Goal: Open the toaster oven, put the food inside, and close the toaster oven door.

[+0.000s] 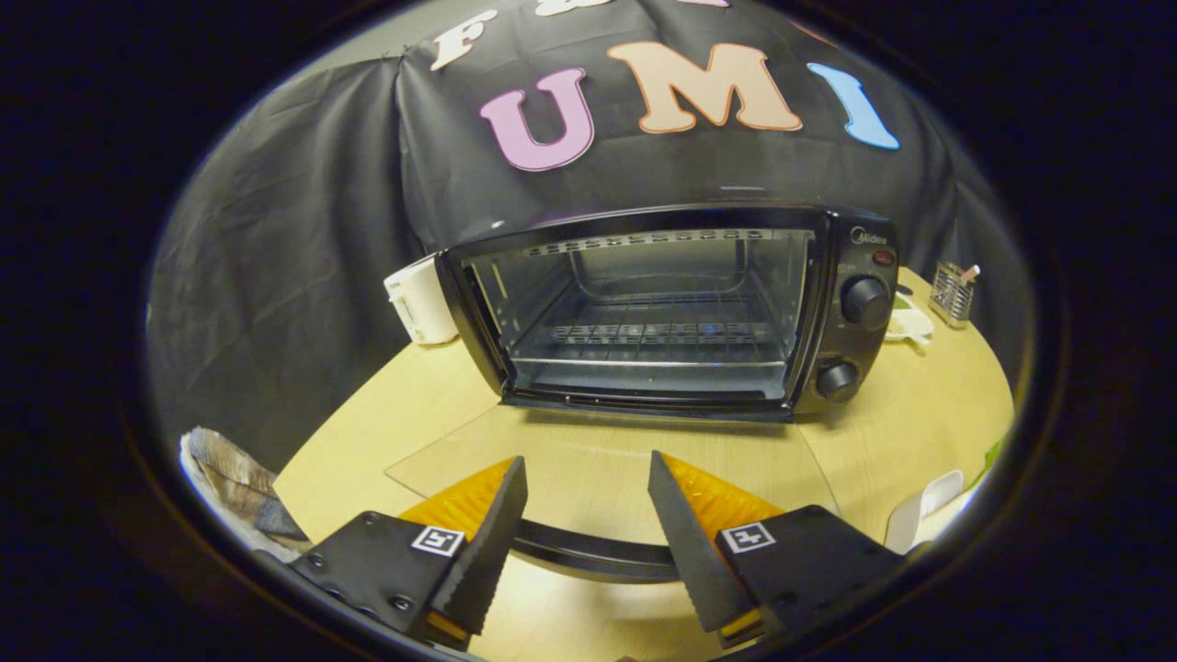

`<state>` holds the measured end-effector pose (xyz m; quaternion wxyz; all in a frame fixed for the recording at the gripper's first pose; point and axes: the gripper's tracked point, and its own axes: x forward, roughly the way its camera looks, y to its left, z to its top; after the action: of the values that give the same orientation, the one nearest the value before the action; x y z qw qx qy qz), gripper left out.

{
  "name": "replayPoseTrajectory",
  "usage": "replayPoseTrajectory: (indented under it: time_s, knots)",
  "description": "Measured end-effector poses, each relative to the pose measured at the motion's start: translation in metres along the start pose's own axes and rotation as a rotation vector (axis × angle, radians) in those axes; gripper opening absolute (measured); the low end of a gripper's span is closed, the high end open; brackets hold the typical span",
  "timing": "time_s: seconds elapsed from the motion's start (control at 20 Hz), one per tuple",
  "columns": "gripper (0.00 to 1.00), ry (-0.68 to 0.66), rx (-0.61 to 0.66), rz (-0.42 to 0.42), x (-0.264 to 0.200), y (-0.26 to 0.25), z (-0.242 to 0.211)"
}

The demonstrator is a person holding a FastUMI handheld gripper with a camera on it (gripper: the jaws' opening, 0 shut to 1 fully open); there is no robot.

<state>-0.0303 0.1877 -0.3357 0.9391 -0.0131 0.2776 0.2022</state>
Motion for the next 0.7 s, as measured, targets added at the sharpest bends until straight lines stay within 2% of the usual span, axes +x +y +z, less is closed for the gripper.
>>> replayPoseTrajectory:
  time_s: [0.25,0.4,0.7]
  knots:
    - [0.86,0.096,-0.066,-0.022,0.017,-0.007,-0.030]
    - [0.87,0.055,-0.132,-0.018,0.019,-0.007,-0.029]
    - [0.86,0.048,-0.129,-0.001,0.019,-0.007,-0.030]
